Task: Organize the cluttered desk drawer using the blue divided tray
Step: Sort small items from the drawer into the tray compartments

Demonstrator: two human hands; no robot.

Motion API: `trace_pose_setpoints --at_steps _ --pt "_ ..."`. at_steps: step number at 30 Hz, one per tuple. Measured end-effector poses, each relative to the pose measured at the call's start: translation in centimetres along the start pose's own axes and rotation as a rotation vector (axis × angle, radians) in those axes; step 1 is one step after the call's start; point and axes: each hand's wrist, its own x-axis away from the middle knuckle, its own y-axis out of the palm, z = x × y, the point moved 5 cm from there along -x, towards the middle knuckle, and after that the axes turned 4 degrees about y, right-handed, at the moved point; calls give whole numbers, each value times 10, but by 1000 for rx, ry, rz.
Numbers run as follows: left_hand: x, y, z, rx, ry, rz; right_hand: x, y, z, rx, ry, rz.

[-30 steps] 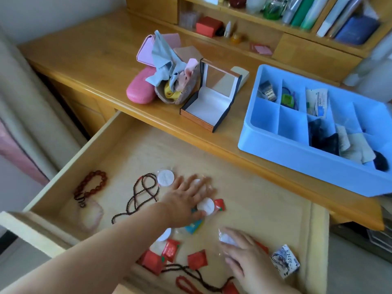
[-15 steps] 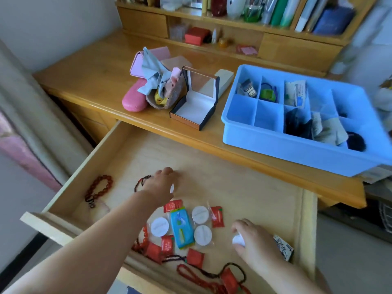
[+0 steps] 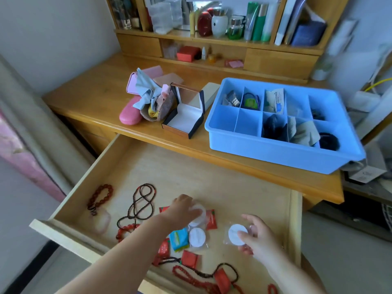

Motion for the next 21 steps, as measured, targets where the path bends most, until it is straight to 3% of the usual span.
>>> trace_pose_setpoints --at_steps 3,6,10,13,15,18,21 --pt "2 17 3 -219 20 53 4 -2 8 -12 17 6" --pt "5 21 3 -266 -15 64 8 -6 11 -28 15 20" --pt "9 9 11 51 94 216 13 -8 16 -86 30 4" --pt "18 -5 5 394 17 377 14 -8 20 -124 41 -8" --pt "24 -3 -2 507 -54 332 14 -7 22 -143 43 -5" --pt "32 19 -9 293 -121 159 14 -5 22 -158 42 -7" --pt "40 41 -9 236 -183 177 14 -1 21 -188 38 -13"
